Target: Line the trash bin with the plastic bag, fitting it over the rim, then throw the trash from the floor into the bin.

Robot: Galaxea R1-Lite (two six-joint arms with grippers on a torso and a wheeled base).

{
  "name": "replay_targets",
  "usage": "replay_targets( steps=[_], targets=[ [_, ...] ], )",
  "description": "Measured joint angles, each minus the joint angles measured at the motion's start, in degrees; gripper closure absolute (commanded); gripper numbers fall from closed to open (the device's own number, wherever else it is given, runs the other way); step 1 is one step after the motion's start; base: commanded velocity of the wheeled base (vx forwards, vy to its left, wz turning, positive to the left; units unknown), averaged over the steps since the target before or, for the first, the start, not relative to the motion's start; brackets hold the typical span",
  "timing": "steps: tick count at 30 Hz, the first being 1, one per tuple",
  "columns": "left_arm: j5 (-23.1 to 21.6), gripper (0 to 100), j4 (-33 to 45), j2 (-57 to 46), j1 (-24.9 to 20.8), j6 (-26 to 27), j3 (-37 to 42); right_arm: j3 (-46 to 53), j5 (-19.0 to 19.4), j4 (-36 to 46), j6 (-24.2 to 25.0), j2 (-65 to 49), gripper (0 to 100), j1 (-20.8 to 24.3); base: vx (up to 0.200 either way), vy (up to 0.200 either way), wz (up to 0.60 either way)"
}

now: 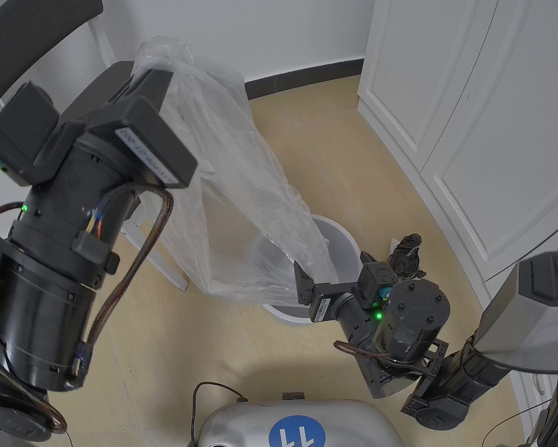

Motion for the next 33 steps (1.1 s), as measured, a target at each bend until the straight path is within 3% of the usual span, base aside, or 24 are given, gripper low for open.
replay_targets(
  steps=[11,33],
  targets=[
    [0.06,100,0.05,-0.5,0.67,0.09,-0.24,2.1,-0.44,-0.17,-3.36,0.98,0,-4.13,0.0,0.0,0.0],
    [0.0,100,0.11,-1.11,0.8,0.09,-0.33,0.29,0.68,-0.2,-2.88,5.11,0,-7.8,0.0,0.0,0.0]
  ],
)
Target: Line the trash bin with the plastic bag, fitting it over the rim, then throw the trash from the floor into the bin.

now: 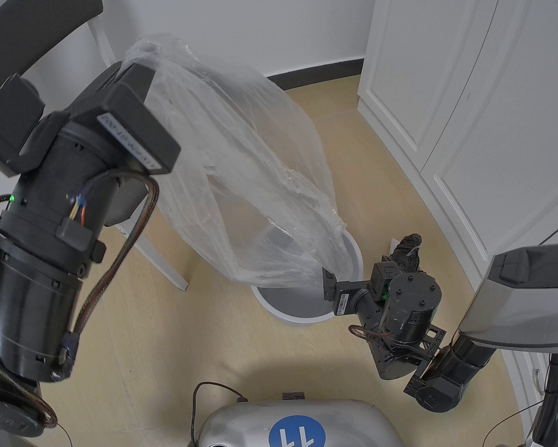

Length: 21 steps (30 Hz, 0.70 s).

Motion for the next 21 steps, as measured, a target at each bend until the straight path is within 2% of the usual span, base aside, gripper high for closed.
replay_targets(
  steps=[21],
  targets=[
    [-0.02,100,-0.06,-0.13,-0.05,0.05,0.06,-2.39,0.09,0.0,1.45,-0.54,0,0.69,0.0,0.0,0.0]
  ],
)
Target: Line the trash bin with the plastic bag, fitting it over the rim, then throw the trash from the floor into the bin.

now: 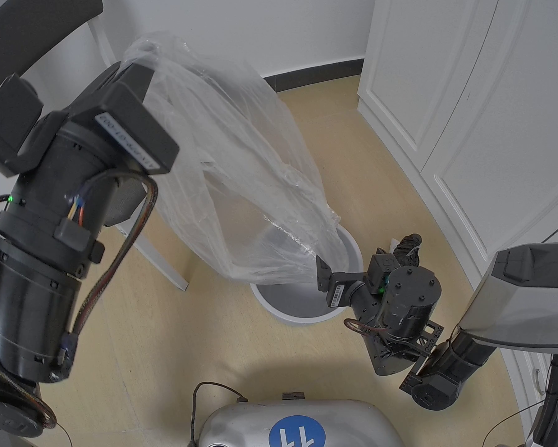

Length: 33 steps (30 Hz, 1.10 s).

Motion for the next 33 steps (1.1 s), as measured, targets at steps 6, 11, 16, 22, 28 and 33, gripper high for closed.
replay_targets(
  steps=[6,11,16,22,28,33],
  targets=[
    [-0.02,100,-0.02,-0.02,-0.01,0.05,0.09,-0.02,-0.01,0.02,0.04,0.26,0,0.33,0.0,0.0,0.0],
    [-0.02,100,-0.05,-0.06,-0.04,0.02,0.09,-0.13,0.0,0.0,0.2,0.72,0,0.57,0.0,0.0,0.0],
    [-0.02,100,-0.02,-0.06,-0.04,0.05,0.11,-0.15,0.9,0.0,1.84,1.52,0,0.9,0.0,0.0,0.0],
    [-0.02,100,-0.02,-0.09,-0.04,0.05,0.11,-0.22,1.22,0.0,2.46,2.4,100,1.45,0.0,0.0,0.0],
    [-0.02,100,-0.02,-0.06,-0.01,0.05,0.22,-0.17,1.34,0.0,2.96,2.95,100,2.17,0.0,0.0,0.0],
    [-0.05,100,-0.05,0.02,-0.04,0.05,0.27,-0.13,1.28,0.0,3.21,2.77,100,2.74,0.0,0.0,0.0]
  ],
)
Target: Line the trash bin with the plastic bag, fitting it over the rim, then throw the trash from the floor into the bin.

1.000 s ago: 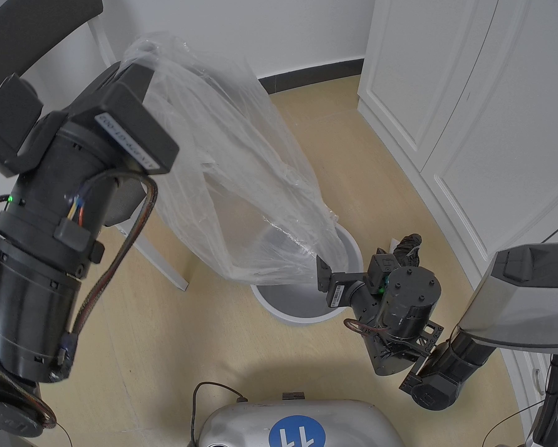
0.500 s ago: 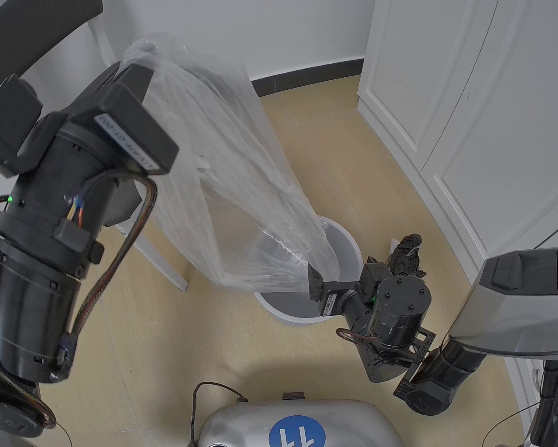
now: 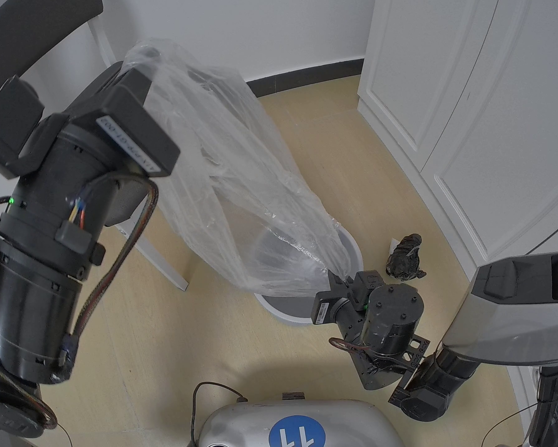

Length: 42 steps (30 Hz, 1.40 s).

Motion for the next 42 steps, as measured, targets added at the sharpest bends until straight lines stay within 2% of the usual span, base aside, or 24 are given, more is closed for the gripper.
replay_targets(
  steps=[11,16,24,30,37,42],
  targets=[
    [-0.63,100,0.57,0.23,0.15,0.01,2.79,2.0,-0.13,-0.04,-1.74,-6.36,100,1.88,0.0,0.0,0.0],
    [-0.69,100,0.93,0.45,0.34,0.11,4.36,7.05,1.73,0.02,-5.23,-10.92,100,1.74,0.0,0.0,0.0],
    [-0.74,100,5.8,0.61,2.45,1.24,9.11,13.09,3.32,0.02,-10.76,-19.87,100,1.68,0.0,0.0,0.0],
    [-0.78,100,8.66,0.74,5.4,2.69,12.08,15.29,3.39,0.0,-13.51,-24.45,100,1.94,0.0,0.0,0.0],
    [-1.1,100,8.44,0.54,12.08,6.17,13.4,16.48,3.17,0.02,-16.8,-27.71,100,1.99,0.0,0.0,0.0],
    [-2.0,100,8.11,0.33,14.58,7.23,13.9,17.23,2.82,0.0,-18.52,-30.21,100,2.07,0.0,0.0,0.0]
  ],
)
